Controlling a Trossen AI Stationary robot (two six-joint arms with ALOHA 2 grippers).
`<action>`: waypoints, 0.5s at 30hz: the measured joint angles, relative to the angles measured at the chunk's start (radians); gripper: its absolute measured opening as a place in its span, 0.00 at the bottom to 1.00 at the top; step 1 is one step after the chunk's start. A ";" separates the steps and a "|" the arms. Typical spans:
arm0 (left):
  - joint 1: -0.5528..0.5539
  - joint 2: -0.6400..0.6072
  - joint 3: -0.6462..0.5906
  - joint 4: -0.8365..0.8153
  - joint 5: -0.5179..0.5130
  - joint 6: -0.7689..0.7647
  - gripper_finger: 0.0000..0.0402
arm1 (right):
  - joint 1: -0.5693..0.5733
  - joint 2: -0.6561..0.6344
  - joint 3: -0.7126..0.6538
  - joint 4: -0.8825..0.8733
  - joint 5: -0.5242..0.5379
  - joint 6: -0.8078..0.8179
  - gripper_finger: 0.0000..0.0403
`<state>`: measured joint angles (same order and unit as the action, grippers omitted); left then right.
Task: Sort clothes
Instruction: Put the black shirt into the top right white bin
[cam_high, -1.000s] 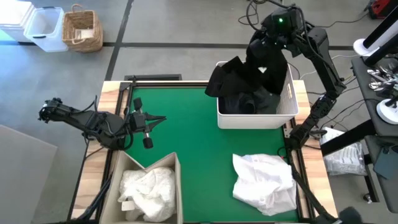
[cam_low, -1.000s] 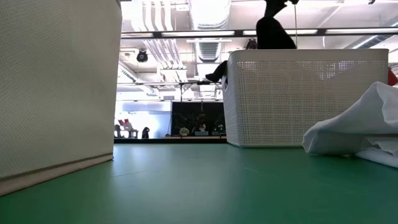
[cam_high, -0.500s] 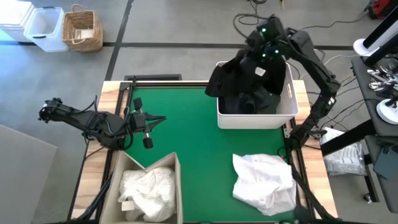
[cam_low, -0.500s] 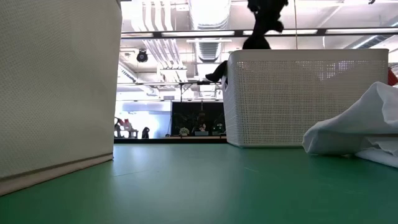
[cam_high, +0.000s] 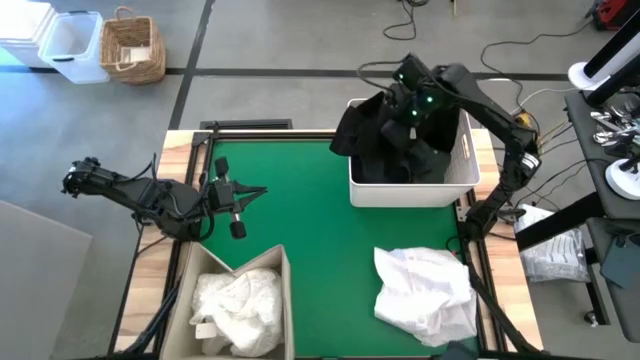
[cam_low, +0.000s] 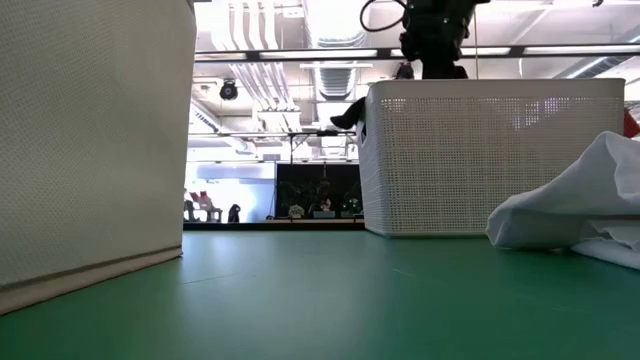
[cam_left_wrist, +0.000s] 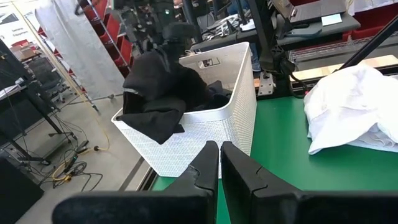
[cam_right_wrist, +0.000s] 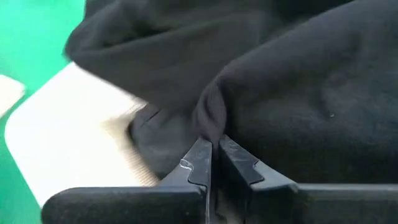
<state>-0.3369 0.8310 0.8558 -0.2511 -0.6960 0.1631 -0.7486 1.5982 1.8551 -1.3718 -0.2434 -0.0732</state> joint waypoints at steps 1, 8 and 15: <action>0.000 0.000 0.000 0.000 0.000 0.000 0.00 | 0.000 -0.003 -0.012 -0.009 -0.025 0.004 0.03; 0.000 0.000 0.000 -0.005 0.000 0.000 0.00 | 0.008 -0.006 -0.046 -0.032 -0.048 0.032 0.06; 0.000 0.000 0.000 -0.013 0.000 -0.015 0.00 | 0.038 -0.006 -0.038 -0.046 -0.048 0.040 0.21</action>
<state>-0.3369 0.8310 0.8558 -0.2637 -0.6960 0.1478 -0.7106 1.5917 1.8168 -1.4173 -0.2913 -0.0334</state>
